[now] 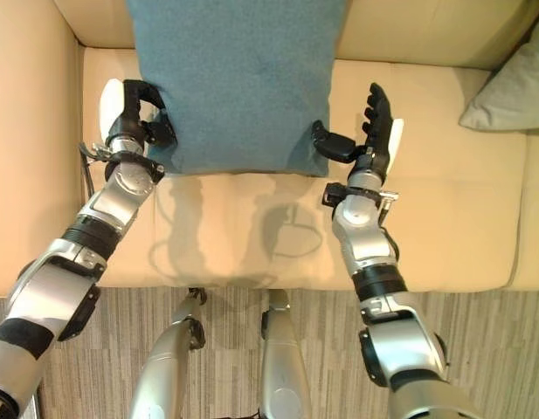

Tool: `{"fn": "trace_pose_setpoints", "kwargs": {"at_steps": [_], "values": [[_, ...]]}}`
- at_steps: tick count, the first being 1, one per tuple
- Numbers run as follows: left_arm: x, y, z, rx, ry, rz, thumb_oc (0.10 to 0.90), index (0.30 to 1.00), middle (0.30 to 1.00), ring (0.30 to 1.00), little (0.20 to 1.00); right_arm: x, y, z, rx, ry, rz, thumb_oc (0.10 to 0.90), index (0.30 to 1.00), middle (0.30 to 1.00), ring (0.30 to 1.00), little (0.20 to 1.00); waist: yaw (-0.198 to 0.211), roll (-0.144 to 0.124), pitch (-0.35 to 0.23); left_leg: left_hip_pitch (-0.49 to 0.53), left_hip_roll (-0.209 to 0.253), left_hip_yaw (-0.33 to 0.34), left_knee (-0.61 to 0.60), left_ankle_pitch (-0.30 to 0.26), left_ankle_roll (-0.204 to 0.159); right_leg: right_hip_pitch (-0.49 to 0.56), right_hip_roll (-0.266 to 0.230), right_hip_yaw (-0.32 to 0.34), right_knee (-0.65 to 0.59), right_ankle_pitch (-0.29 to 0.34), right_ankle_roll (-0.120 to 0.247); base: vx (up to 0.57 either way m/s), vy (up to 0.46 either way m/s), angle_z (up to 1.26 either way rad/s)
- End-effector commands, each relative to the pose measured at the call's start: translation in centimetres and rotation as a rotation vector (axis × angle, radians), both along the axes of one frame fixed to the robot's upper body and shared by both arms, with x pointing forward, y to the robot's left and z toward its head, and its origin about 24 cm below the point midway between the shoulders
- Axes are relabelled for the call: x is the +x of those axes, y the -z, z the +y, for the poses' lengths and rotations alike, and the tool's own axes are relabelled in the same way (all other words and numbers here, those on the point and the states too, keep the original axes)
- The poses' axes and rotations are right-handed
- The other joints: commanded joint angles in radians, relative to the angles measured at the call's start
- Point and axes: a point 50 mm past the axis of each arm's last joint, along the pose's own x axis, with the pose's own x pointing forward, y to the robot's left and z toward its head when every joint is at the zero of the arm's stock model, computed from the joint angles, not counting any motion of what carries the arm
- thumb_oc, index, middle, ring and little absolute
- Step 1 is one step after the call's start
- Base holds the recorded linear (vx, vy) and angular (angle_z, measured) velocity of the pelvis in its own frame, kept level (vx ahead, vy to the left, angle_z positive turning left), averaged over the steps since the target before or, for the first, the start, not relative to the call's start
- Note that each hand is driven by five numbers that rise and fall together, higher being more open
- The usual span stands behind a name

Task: Pick up all the scattered cushions and arrange them neatly on the sofa.

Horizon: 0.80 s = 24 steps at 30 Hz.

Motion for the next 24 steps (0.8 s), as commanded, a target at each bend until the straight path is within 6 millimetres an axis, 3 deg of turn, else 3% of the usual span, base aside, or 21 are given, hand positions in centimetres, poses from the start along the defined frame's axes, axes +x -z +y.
{"fn": "trace_pose_setpoints", "kwargs": {"at_steps": [1, 6, 9, 12, 13, 17, 20, 24], "values": [[-3.2, -9.6, -0.9, -0.323, 0.256, -0.503, 0.800, 0.900, 0.900, 0.900, 0.900, -0.7, -1.9, -1.1, -0.044, -0.043, -0.075, 0.800, 0.900, 0.900, 0.900, 0.900, 0.026, 0.049, -0.073, -0.048, -0.025, -0.051, 0.138, -0.200, 0.006, -0.013, 0.025, -0.060, 0.067, -0.117, -0.036, 0.00, 0.000, 0.00], [-2.3, -9.2, 1.6, -0.097, 0.200, -0.373, 0.800, 0.900, 0.900, 0.900, 0.900, -0.6, 0.7, -1.5, -0.038, -0.097, 0.043, 0.800, 0.900, 0.900, 0.900, 0.900, 0.034, 0.064, -0.085, -0.050, -0.027, -0.055, 0.141, -0.201, 0.008, -0.015, 0.024, -0.063, 0.079, -0.120, -0.039, 0.00, 0.000, 0.01], [-1.1, -7.1, 3.9, 0.093, 0.016, -0.196, 0.800, 0.900, 0.900, 0.900, 0.900, -0.8, 2.3, -1.7, -0.053, -0.115, 0.112, 0.800, 0.900, 0.900, 0.900, 0.900, 0.033, 0.062, -0.089, -0.049, -0.029, -0.058, 0.139, -0.202, 0.008, -0.017, 0.023, -0.063, 0.083, -0.120, -0.038, 0.01, -0.005, 0.05], [-0.6, -5.2, 5.4, 0.165, -0.112, -0.091, 0.800, 0.900, 0.900, 0.900, 0.900, -1.0, 2.9, -1.8, -0.045, -0.119, 0.128, 0.800, 0.900, 0.900, 0.900, 0.900, 0.030, 0.054, -0.089, -0.053, -0.029, -0.059, 0.140, -0.205, 0.007, -0.024, 0.020, -0.063, 0.088, -0.121, -0.037, 0.03, -0.004, 0.03], [-0.5, -4.3, 5.7, 0.158, -0.124, -0.058, 0.800, 0.900, 0.900, 0.900, 0.900, -1.0, 3.0, -1.8, -0.034, -0.121, 0.125, 0.800, 0.900, 0.900, 0.900, 0.900, 0.030, 0.052, -0.093, -0.045, -0.028, -0.069, 0.141, -0.232, 0.003, -0.018, 0.024, -0.055, 0.092, -0.145, -0.031, 0.09, 0.005, 0.00], [0.0, -2.0, 5.1, 0.128, -0.111, 0.013, 0.800, 0.900, 0.900, 0.900, 0.900, -0.8, 2.8, -1.5, -0.017, -0.138, 0.110, 0.800, 0.900, 0.900, 0.900, 0.900, 0.023, 0.037, -0.077, -0.064, -0.026, -0.058, 0.147, -0.205, 0.005, -0.037, 0.020, -0.062, 0.095, -0.122, -0.035, -0.03, 0.012, -0.01], [0.4, -1.3, 4.1, 0.067, -0.067, 0.031, 0.800, 0.900, 0.900, 0.900, 0.900, -0.5, 2.4, -1.0, -0.018, -0.156, 0.103, 0.800, 0.900, 0.900, 0.900, 0.900, 0.022, 0.033, -0.078, -0.058, -0.022, -0.067, 0.150, -0.231, -0.001, -0.031, 0.023, -0.056, 0.099, -0.146, -0.028, 0.06, 0.006, -0.01], [1.3, -0.6, 0.4, 0.036, 0.048, 0.084, 0.800, 0.900, 0.900, 0.900, 0.900, 0.5, 1.4, 1.9, -0.054, -0.252, 0.089, 0.800, 0.900, 0.900, 0.900, 0.900, 0.009, 0.018, -0.064, -0.075, -0.018, -0.064, 0.155, -0.222, -0.006, -0.042, 0.024, -0.054, 0.098, -0.134, -0.025, -0.02, 0.024, 0.01]]}}
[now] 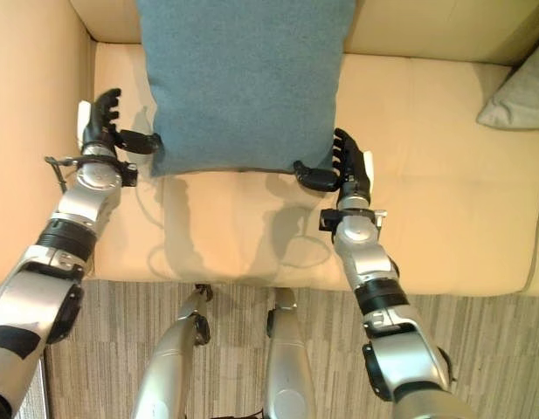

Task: Pick up all the scattered cushions and arrange them neatly on the sofa.

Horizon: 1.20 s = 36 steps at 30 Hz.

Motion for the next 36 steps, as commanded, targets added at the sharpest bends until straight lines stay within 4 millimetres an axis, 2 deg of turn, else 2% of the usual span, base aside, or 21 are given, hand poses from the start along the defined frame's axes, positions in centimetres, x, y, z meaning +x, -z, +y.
{"fn": "trace_pose_setpoints", "kwargs": {"at_steps": [1, 2, 3, 4, 5, 6, 12, 17, 18, 21, 22, 23, 25, 26, 27, 28, 29, 30, 32, 36], "values": [[0.7, -3.6, -2.7, -0.035, 0.088, -0.136, 0.800, 0.900, 0.900, 0.900, 0.900, 0.5, -2.3, 2.1, -0.010, -0.101, -0.114, 0.800, 0.900, 0.900, 0.900, 0.900, -0.006, -0.016, -0.078, -0.060, -0.021, -0.052, 0.137, -0.219, -0.005, -0.040, 0.022, -0.041, 0.085, -0.129, -0.021, 0.00, 0.000, 0.00], [0.7, -3.5, -3.1, -0.051, 0.108, -0.132, 0.800, 0.900, 0.900, 0.900, 0.900, 0.6, -2.5, 2.5, -0.019, -0.121, -0.115, 0.800, 0.900, 0.900, 0.900, 0.900, -0.007, -0.017, -0.077, -0.061, -0.021, -0.053, 0.136, -0.218, -0.005, -0.041, 0.022, -0.041, 0.085, -0.128, -0.021, 0.00, 0.000, 0.00], [0.7, -3.7, -3.9, -0.071, 0.145, -0.147, 0.584, 0.575, 0.575, 0.575, 0.575, 0.7, -2.6, 3.0, -0.027, -0.146, -0.117, 0.634, 0.651, 0.651, 0.651, 0.651, -0.006, -0.018, -0.074, -0.063, -0.021, -0.053, 0.138, -0.217, -0.005, -0.043, 0.021, -0.042, 0.086, -0.127, -0.021, 0.00, 0.000, 0.00], [0.6, -3.8, -4.4, -0.075, 0.174, -0.161, 0.560, 0.540, 0.540, 0.540, 0.540, 0.7, -2.8, 3.6, -0.038, -0.171, -0.122, 0.588, 0.582, 0.582, 0.582, 0.582, -0.005, -0.018, -0.069, -0.065, -0.021, -0.051, 0.140, -0.217, -0.005, -0.045, 0.021, -0.042, 0.088, -0.126, -0.021, 0.00, 0.000, 0.00], [0.6, -3.4, -4.7, -0.057, 0.180, -0.149, 0.400, 0.300, 0.300, 0.300, 0.300, 0.7, -2.8, 4.0, -0.049, -0.189, -0.123, 0.450, 0.375, 0.375, 0.375, 0.375, -0.005, -0.019, -0.067, -0.067, -0.020, -0.051, 0.141, -0.217, -0.005, -0.048, 0.021, -0.041, 0.089, -0.126, -0.022, 0.00, 0.000, 0.00], [0.6, -3.5, -5.2, -0.036, 0.187, -0.149, 0.400, 0.300, 0.300, 0.300, 0.300, 0.8, -3.0, 4.4, -0.067, -0.206, -0.125, 0.400, 0.300, 0.300, 0.300, 0.300, -0.005, -0.020, -0.065, -0.070, -0.021, -0.050, 0.143, -0.216, -0.004, -0.052, 0.022, -0.041, 0.090, -0.124, -0.023, 0.00, 0.000, 0.00], [0.6, -4.2, -5.5, 0.073, 0.155, -0.173, 0.400, 0.300, 0.300, 0.300, 0.300, 0.7, -3.2, 5.5, -0.113, -0.229, -0.145, 0.400, 0.300, 0.300, 0.300, 0.300, -0.003, -0.022, -0.055, -0.076, -0.019, -0.046, 0.147, -0.215, -0.004, -0.061, 0.024, -0.036, 0.093, -0.119, -0.024, 0.00, 0.003, -0.01], [-0.1, -6.9, -6.0, 0.182, 0.037, -0.354, 0.400, 0.300, 0.300, 0.300, 0.300, 0.5, -3.5, 5.3, -0.154, -0.123, -0.205, 0.400, 0.300, 0.300, 0.300, 0.300, -0.002, -0.026, -0.047, -0.080, -0.016, -0.049, 0.148, -0.217, -0.004, -0.071, 0.024, -0.037, 0.102, -0.123, -0.024, 0.00, 0.001, -0.01], [-0.1, -6.9, -6.0, 0.182, 0.036, -0.354, 0.400, 0.300, 0.300, 0.300, 0.300, 0.6, -3.5, 5.4, -0.155, -0.122, -0.206, 0.400, 0.300, 0.300, 0.300, 0.300, -0.002, -0.026, -0.047, -0.080, -0.016, -0.049, 0.148, -0.217, -0.004, -0.071, 0.023, -0.037, 0.102, -0.123, -0.024, 0.00, 0.000, 0.00], [-0.8, -9.3, -6.9, 0.278, -0.012, -0.490, 0.400, 0.300, 0.300, 0.300, 0.300, 1.0, -5.9, 5.6, -0.159, -0.020, -0.295, 0.400, 0.300, 0.300, 0.300, 0.300, 0.001, -0.027, -0.047, -0.087, -0.014, -0.050, 0.152, -0.218, -0.004, -0.077, 0.023, -0.036, 0.105, -0.124, -0.024, 0.00, 0.000, -0.01], [-0.8, -9.4, -6.9, 0.279, -0.014, -0.492, 0.400, 0.300, 0.300, 0.300, 0.300, 1.1, -6.0, 5.6, -0.159, -0.019, -0.297, 0.400, 0.300, 0.300, 0.300, 0.300, 0.000, -0.028, -0.045, -0.087, -0.014, -0.050, 0.152, -0.218, -0.004, -0.078, 0.023, -0.036, 0.105, -0.124, -0.024, 0.00, -0.003, -0.03], [-1.1, -10.1, -7.2, 0.300, -0.024, -0.527, 0.400, 0.300, 0.300, 0.300, 0.300, 1.1, -6.9, 5.9, -0.149, -0.001, -0.329, 0.400, 0.300, 0.300, 0.300, 0.300, 0.001, -0.026, -0.047, -0.088, -0.014, -0.050, 0.151, -0.219, -0.004, -0.080, 0.023, -0.036, 0.104, -0.124, -0.024, 0.00, 0.000, 0.00], [-1.7, -12.4, -8.4, 0.351, -0.041, -0.619, 0.400, 0.300, 0.300, 0.300, 0.300, 1.3, -9.8, 6.9, -0.101, 0.032, -0.419, 0.400, 0.300, 0.300, 0.300, 0.300, 0.005, -0.025, -0.046, -0.092, -0.014, -0.050, 0.150, -0.220, -0.004, -0.083, 0.023, -0.036, 0.102, -0.123, -0.023, 0.00, 0.000, 0.00], [-2.4, -14.2, -9.8, 0.337, -0.033, -0.690, 0.400, 0.300, 0.300, 0.300, 0.300, 1.1, -12.3, 8.1, -0.067, 0.043, -0.493, 0.400, 0.300, 0.300, 0.300, 0.300, 0.007, -0.023, -0.047, -0.096, -0.014, -0.052, 0.151, -0.220, -0.003, -0.086, 0.024, -0.036, 0.099, -0.123, -0.023, 0.00, 0.000, 0.00], [-2.8, -15.0, -10.4, 0.327, -0.026, -0.721, 0.400, 0.300, 0.300, 0.300, 0.300, 0.9, -13.3, 8.8, -0.055, 0.039, -0.524, 0.400, 0.300, 0.300, 0.300, 0.300, 0.007, -0.022, -0.047, -0.097, -0.014, -0.052, 0.151, -0.219, -0.003, -0.086, 0.025, -0.035, 0.099, -0.124, -0.022, 0.00, 0.000, 0.00], [-3.3, -16.1, -11.3, 0.313, -0.017, -0.766, 0.400, 0.300, 0.300, 0.300, 0.300, 0.6, -15.1, 9.7, -0.055, 0.040, -0.585, 0.400, 0.300, 0.300, 0.300, 0.300, 0.006, -0.022, -0.052, -0.095, -0.014, -0.053, 0.149, -0.219, -0.003, -0.085, 0.026, -0.035, 0.099, -0.125, -0.022, 0.00, 0.000, 0.00], [-3.3, -16.2, -11.3, 0.314, -0.018, -0.767, 0.400, 0.300, 0.300, 0.300, 0.300, 0.5, -15.2, 9.7, -0.055, 0.041, -0.587, 0.400, 0.300, 0.300, 0.300, 0.300, 0.006, -0.022, -0.051, -0.095, -0.014, -0.053, 0.149, -0.219, -0.003, -0.085, 0.026, -0.035, 0.099, -0.125, -0.022, 0.04, 0.008, 0.00], [-3.8, -17.1, -12.1, 0.305, -0.012, -0.806, 0.400, 0.300, 0.300, 0.300, 0.300, 0.2, -16.4, 10.2, -0.073, 0.053, -0.629, 0.400, 0.300, 0.300, 0.300, 0.300, 0.005, -0.024, -0.058, -0.093, -0.015, -0.055, 0.145, -0.220, -0.002, -0.084, 0.028, -0.035, 0.099, -0.126, -0.022, 0.03, -0.002, 0.01], [-4.1, -17.7, -12.5, 0.279, -0.002, -0.829, 0.400, 0.300, 0.300, 0.300, 0.300, 0.0, -17.6, 10.5, -0.099, 0.080, -0.664, 0.400, 0.300, 0.300, 0.300, 0.300, 0.004, -0.024, -0.062, -0.092, -0.014, -0.054, 0.144, -0.221, -0.002, -0.082, 0.029, -0.034, 0.099, -0.126, -0.023, 0.04, 0.005, 0.00], [-4.8, -19.2, -12.6, 0.286, -0.027, -0.895, 0.400, 0.300, 0.300, 0.300, 0.300, -0.7, -19.7, 10.8, -0.142, 0.153, -0.749, 0.400, 0.300, 0.300, 0.300, 0.300, 0.004, -0.023, -0.067, -0.099, -0.016, -0.054, 0.143, -0.217, -0.002, -0.090, 0.031, -0.032, 0.096, -0.121, -0.023, 0.01, 0.002, -0.01]]}}
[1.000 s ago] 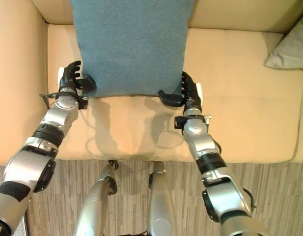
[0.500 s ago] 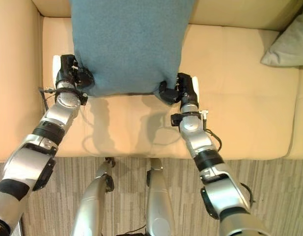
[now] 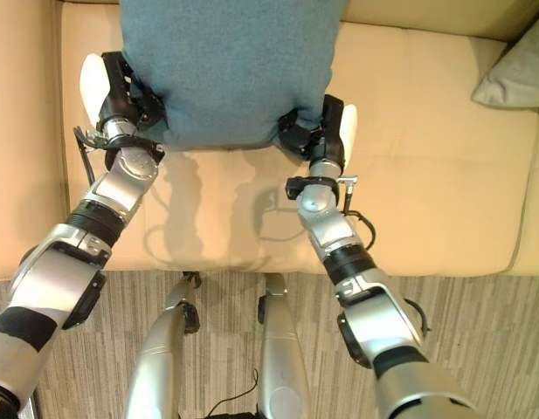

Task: Pick up all the scattered cushions and arrange them neatly on the sofa.

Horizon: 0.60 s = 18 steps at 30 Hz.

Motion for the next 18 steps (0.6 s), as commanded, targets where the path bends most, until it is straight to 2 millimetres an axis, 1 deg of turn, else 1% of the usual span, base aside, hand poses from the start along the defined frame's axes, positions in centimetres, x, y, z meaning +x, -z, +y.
{"fn": "trace_pose_setpoints", "kwargs": {"at_steps": [1, 4, 5, 6, 7, 8, 9, 10, 11, 12, 13, 14, 15, 16, 17, 18], "values": [[-4.9, -14.7, -8.4, 0.059, 0.223, -0.596, 0.400, 0.300, 0.300, 0.300, 0.300, -2.8, -14.9, 4.9, -0.040, -0.043, -0.576, 0.400, 0.300, 0.300, 0.300, 0.300, 0.020, 0.030, -0.097, -0.012, -0.024, -0.064, 0.083, -0.216, -0.004, 0.003, 0.029, -0.053, 0.044, -0.132, -0.023, 0.02, 0.007, -0.05], [-5.4, -15.5, -8.2, -0.024, 0.254, -0.635, 0.400, 0.300, 0.300, 0.300, 0.300, -3.5, -16.1, 4.8, -0.031, -0.014, -0.636, 0.400, 0.300, 0.300, 0.300, 0.300, 0.019, 0.033, -0.102, -0.019, -0.027, -0.065, 0.085, -0.216, -0.003, -0.001, 0.032, -0.050, 0.036, -0.128, -0.021, 0.00, 0.015, -0.04], [-5.4, -15.5, -8.2, -0.025, 0.255, -0.634, 0.400, 0.300, 0.300, 0.300, 0.300, -3.5, -16.0, 4.7, -0.032, -0.013, -0.636, 0.400, 0.300, 0.300, 0.300, 0.300, 0.018, 0.031, -0.095, -0.030, -0.027, -0.055, 0.089, -0.194, 0.002, -0.009, 0.028, -0.058, 0.036, -0.108, -0.027, 0.00, 0.000, 0.00], [-5.4, -15.5, -8.2, -0.024, 0.258, -0.629, 0.400, 0.300, 0.300, 0.300, 0.300, -3.5, -16.0, 4.6, -0.029, -0.012, -0.634, 0.400, 0.300, 0.300, 0.300, 0.300, 0.018, 0.035, -0.102, -0.022, -0.026, -0.065, 0.087, -0.216, -0.002, -0.003, 0.032, -0.049, 0.037, -0.128, -0.020, 0.00, 0.000, 0.00], [-5.2, -15.2, -8.2, -0.018, 0.263, -0.608, 0.400, 0.300, 0.300, 0.300, 0.300, -3.2, -15.5, 4.3, -0.035, -0.007, -0.607, 0.400, 0.300, 0.300, 0.300, 0.300, 0.017, 0.036, -0.104, -0.021, -0.025, -0.065, 0.089, -0.218, -0.001, 0.000, 0.032, -0.048, 0.037, -0.130, -0.021, 0.03, 0.006, -0.02], [-4.4, -14.1, -7.9, -0.010, 0.276, -0.528, 0.590, 0.585, 0.585, 0.585, 0.585, -2.3, -14.2, 3.3, -0.089, 0.016, -0.513, 0.800, 0.900, 0.900, 0.900, 0.900, 0.015, 0.034, -0.099, -0.027, -0.024, -0.054, 0.092, -0.195, 0.006, -0.002, 0.028, -0.057, 0.038, -0.110, -0.028, -0.06, -0.005, 0.00], [-4.4, -14.1, -7.9, -0.010, 0.277, -0.526, 0.800, 0.900, 0.900, 0.900, 0.900, -2.3, -14.2, 3.3, -0.090, 0.016, -0.512, 0.800, 0.900, 0.900, 0.900, 0.900, 0.015, 0.035, -0.099, -0.026, -0.024, -0.054, 0.091, -0.195, 0.006, -0.002, 0.028, -0.057, 0.038, -0.111, -0.028, -0.06, -0.008, 0.00], [-4.0, -13.2, -7.9, -0.017, 0.283, -0.488, 0.800, 0.900, 0.900, 0.900, 0.900, -1.9, -13.3, 2.7, -0.091, 0.036, -0.467, 0.800, 0.900, 0.900, 0.900, 0.900, 0.016, 0.036, -0.100, -0.020, -0.024, -0.054, 0.089, -0.196, 0.007, 0.002, 0.027, -0.058, 0.039, -0.111, -0.029, 0.00, 0.000, 0.00], [-3.1, -11.4, -7.3, -0.061, 0.307, -0.386, 0.800, 0.900, 0.900, 0.900, 0.900, -1.3, -11.6, 1.0, -0.091, 0.080, -0.378, 0.800, 0.900, 0.900, 0.900, 0.900, 0.018, 0.039, -0.101, -0.011, -0.028, -0.054, 0.085, -0.198, 0.008, 0.011, 0.027, -0.060, 0.037, -0.112, -0.030, 0.00, 0.000, 0.00], [-3.1, -11.3, -7.3, -0.061, 0.307, -0.385, 0.800, 0.900, 0.900, 0.900, 0.900, -1.3, -11.6, 1.0, -0.091, 0.080, -0.378, 0.800, 0.900, 0.900, 0.900, 0.900, 0.019, 0.039, -0.101, -0.011, -0.028, -0.054, 0.084, -0.198, 0.008, 0.012, 0.027, -0.060, 0.036, -0.112, -0.030, 0.00, 0.000, 0.00], [-2.6, -10.4, -6.8, -0.092, 0.315, -0.339, 0.800, 0.900, 0.900, 0.900, 0.900, -1.2, -11.0, -0.1, -0.082, 0.121, -0.348, 0.800, 0.900, 0.900, 0.900, 0.900, 0.021, 0.040, -0.101, -0.011, -0.030, -0.054, 0.085, -0.198, 0.009, 0.012, 0.027, -0.061, 0.038, -0.112, -0.031, 0.00, 0.000, 0.00], [-1.9, -8.8, -5.8, -0.106, 0.301, -0.248, 0.800, 0.900, 0.900, 0.900, 0.900, -1.1, -9.7, -2.4, -0.092, 0.194, -0.282, 0.800, 0.900, 0.900, 0.900, 0.900, 0.024, 0.043, -0.099, -0.011, -0.035, -0.056, 0.085, -0.200, 0.012, 0.013, 0.026, -0.062, 0.037, -0.113, -0.032, 0.00, 0.000, 0.00], [-1.9, -8.7, -5.8, -0.105, 0.302, -0.245, 0.800, 0.900, 0.900, 0.900, 0.900, -1.1, -9.6, -2.5, -0.093, 0.195, -0.280, 0.800, 0.900, 0.900, 0.900, 0.900, 0.024, 0.043, -0.100, -0.010, -0.036, -0.057, 0.085, -0.200, 0.012, 0.013, 0.026, -0.062, 0.037, -0.113, -0.032, 0.00, 0.000, 0.00], [-1.6, -8.2, -5.0, -0.070, 0.268, -0.206, 0.800, 0.900, 0.900, 0.900, 0.900, -1.2, -9.1, -3.6, -0.082, 0.230, -0.258, 0.800, 0.900, 0.900, 0.900, 0.900, 0.026, 0.044, -0.099, -0.011, -0.038, -0.058, 0.084, -0.202, 0.013, 0.013, 0.026, -0.062, 0.037, -0.113, -0.032, 0.00, 0.000, 0.00], [-1.5, -7.9, -4.1, -0.083, 0.248, -0.192, 0.800, 0.900, 0.900, 0.900, 0.900, -1.4, -8.8, -4.4, -0.070, 0.254, -0.244, 0.800, 0.900, 0.900, 0.900, 0.900, 0.027, 0.044, -0.095, -0.013, -0.039, -0.060, 0.085, -0.204, 0.014, 0.011, 0.026, -0.062, 0.039, -0.114, -0.032, 0.00, 0.000, 0.00], [-1.5, -7.8, -4.1, -0.083, 0.248, -0.190, 0.800, 0.900, 0.900, 0.900, 0.900, -1.5, -8.7, -4.4, -0.070, 0.255, -0.241, 0.800, 0.900, 0.900, 0.900, 0.900, 0.027, 0.044, -0.097, -0.013, -0.039, -0.060, 0.085, -0.204, 0.014, 0.011, 0.026, -0.062, 0.039, -0.115, -0.032, 0.00, 0.000, 0.00]]}}
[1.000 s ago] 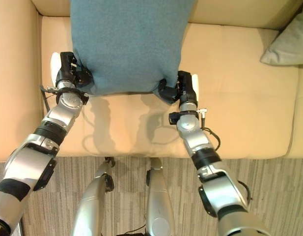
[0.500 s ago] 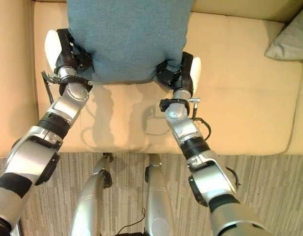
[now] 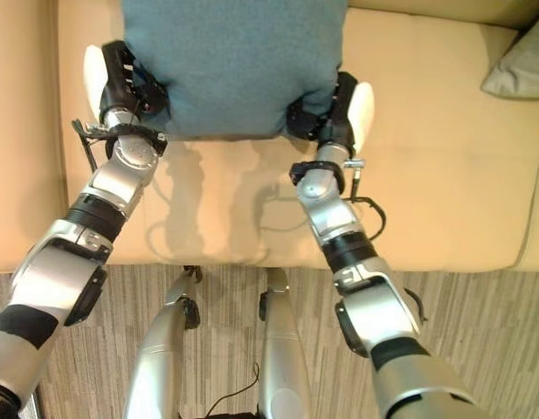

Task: Pick up all the scattered cushions and arrange them neatly on the sofa.

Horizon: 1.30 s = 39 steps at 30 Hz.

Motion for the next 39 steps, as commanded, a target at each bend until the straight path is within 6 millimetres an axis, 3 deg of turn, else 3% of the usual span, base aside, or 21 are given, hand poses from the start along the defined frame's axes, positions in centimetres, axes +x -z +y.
{"fn": "trace_pose_setpoints", "kwargs": {"at_steps": [1, 2, 3, 4, 6, 8, 11, 16, 21, 29, 32, 39], "values": [[-1.6, -7.0, -3.1, -0.021, 0.128, -0.253, 0.800, 0.900, 0.900, 0.900, 0.900, -1.8, -6.6, -3.0, -0.037, 0.112, -0.254, 0.800, 0.900, 0.900, 0.900, 0.900, 0.004, 0.041, -0.099, 0.013, -0.040, -0.063, 0.066, -0.211, 0.011, 0.036, 0.027, -0.070, 0.031, -0.131, -0.033, 0.00, 0.000, 0.00], [-1.4, -6.8, -1.9, -0.067, 0.121, -0.214, 0.800, 0.900, 0.900, 0.900, 0.900, -2.1, -6.0, -4.3, 0.018, 0.141, -0.243, 0.800, 0.900, 0.900, 0.900, 0.900, 0.006, 0.046, -0.101, 0.013, -0.042, -0.066, 0.063, -0.209, 0.011, 0.035, 0.028, -0.070, 0.033, -0.133, -0.034, 0.00, 0.000, 0.00], [-1.4, -6.9, -1.9, -0.066, 0.122, -0.213, 0.800, 0.900, 0.900, 0.900, 0.900, -2.1, -6.0, -4.4, 0.019, 0.141, -0.243, 0.800, 0.900, 0.900, 0.900, 0.900, 0.006, 0.046, -0.101, 0.013, -0.042, -0.067, 0.063, -0.209, 0.011, 0.035, 0.028, -0.071, 0.033, -0.133, -0.034, 0.00, 0.000, 0.00], [-1.5, -7.3, -0.4, -0.056, 0.113, -0.210, 0.800, 0.900, 0.900, 0.900, 0.900, -2.4, -5.8, -5.1, 0.044, 0.152, -0.240, 0.800, 0.900, 0.900, 0.900, 0.900, 0.009, 0.052, -0.097, 0.013, -0.044, -0.067, 0.062, -0.208, 0.011, 0.034, 0.027, -0.071, 0.035, -0.133, -0.033, 0.00, 0.000, 0.00], [-3.0, -9.3, 1.4, -0.127, 0.185, -0.336, 0.800, 0.900, 0.900, 0.900, 0.900, -2.9, -5.8, -6.1, 0.074, 0.152, -0.255, 0.800, 0.900, 0.900, 0.900, 0.900, 0.016, 0.059, -0.099, 0.019, -0.049, -0.069, 0.056, -0.209, 0.011, 0.038, 0.025, -0.073, 0.032, -0.133, -0.031, 0.02, -0.007, 0.00], [-5.3, -11.3, 3.4, -0.083, 0.228, -0.482, 0.800, 0.900, 0.900, 0.900, 0.900, -3.4, -5.6, -7.1, 0.103, 0.147, -0.280, 0.800, 0.900, 0.900, 0.900, 0.900, 0.028, 0.068, -0.104, 0.018, -0.052, -0.070, 0.058, -0.211, 0.012, 0.040, 0.022, -0.075, 0.031, -0.133, -0.031, 0.04, -0.002, 0.01], [-6.7, -12.2, 5.7, -0.031, 0.223, -0.557, 0.800, 0.900, 0.900, 0.900, 0.900, -3.7, -6.4, -7.2, 0.157, 0.090, -0.360, 0.800, 0.900, 0.900, 0.900, 0.900, 0.041, 0.075, -0.121, 0.016, -0.053, -0.068, 0.062, -0.214, 0.012, 0.040, 0.021, -0.070, 0.031, -0.139, -0.031, 0.05, 0.010, 0.01], [-6.9, -14.7, 6.7, -0.102, 0.193, -0.610, 0.800, 0.900, 0.900, 0.900, 0.900, -3.8, -8.1, -6.3, 0.259, 0.025, -0.474, 0.800, 0.900, 0.900, 0.900, 0.900, 0.042, 0.080, -0.136, 0.016, -0.051, -0.070, 0.060, -0.211, 0.008, 0.044, 0.018, -0.075, 0.036, -0.144, -0.029, 0.04, -0.005, 0.04], [-6.0, -14.7, 6.7, -0.132, 0.161, -0.570, 0.800, 0.900, 0.900, 0.900, 0.900, -4.4, -8.4, -5.5, 0.407, -0.035, -0.560, 0.800, 0.900, 0.900, 0.900, 0.900, 0.034, 0.070, -0.150, 0.017, -0.050, -0.072, 0.065, -0.217, 0.008, 0.052, 0.016, -0.085, 0.034, -0.146, -0.025, 0.04, 0.005, 0.07], [-4.2, -12.5, 7.2, -0.072, 0.025, -0.439, 0.800, 0.900, 0.900, 0.900, 0.900, -6.0, -7.2, -7.2, 0.481, -0.043, -0.627, 0.800, 0.900, 0.900, 0.900, 0.900, 0.009, 0.035, -0.161, 0.017, -0.044, -0.077, 0.072, -0.229, 0.009, 0.054, 0.018, -0.091, 0.037, -0.150, -0.025, 0.02, 0.001, 0.01], [-3.8, -11.7, 7.6, -0.042, -0.015, -0.399, 0.800, 0.900, 0.900, 0.900, 0.900, -6.5, -6.2, -7.7, 0.430, -0.031, -0.603, 0.800, 0.900, 0.900, 0.900, 0.900, 0.004, 0.025, -0.160, 0.014, -0.041, -0.078, 0.076, -0.231, 0.010, 0.050, 0.018, -0.094, 0.041, -0.152, -0.025, 0.00, 0.000, 0.00], [-3.5, -10.3, 9.0, 0.002, -0.088, -0.323, 0.800, 0.900, 0.900, 0.900, 0.900, -5.6, -5.3, -6.1, 0.449, -0.231, -0.521, 0.800, 0.900, 0.900, 0.900, 0.900, 0.004, 0.002, -0.147, 0.008, -0.030, -0.074, 0.087, -0.234, 0.008, 0.041, 0.020, -0.095, 0.045, -0.149, -0.028, 0.00, 0.000, 0.00]]}}
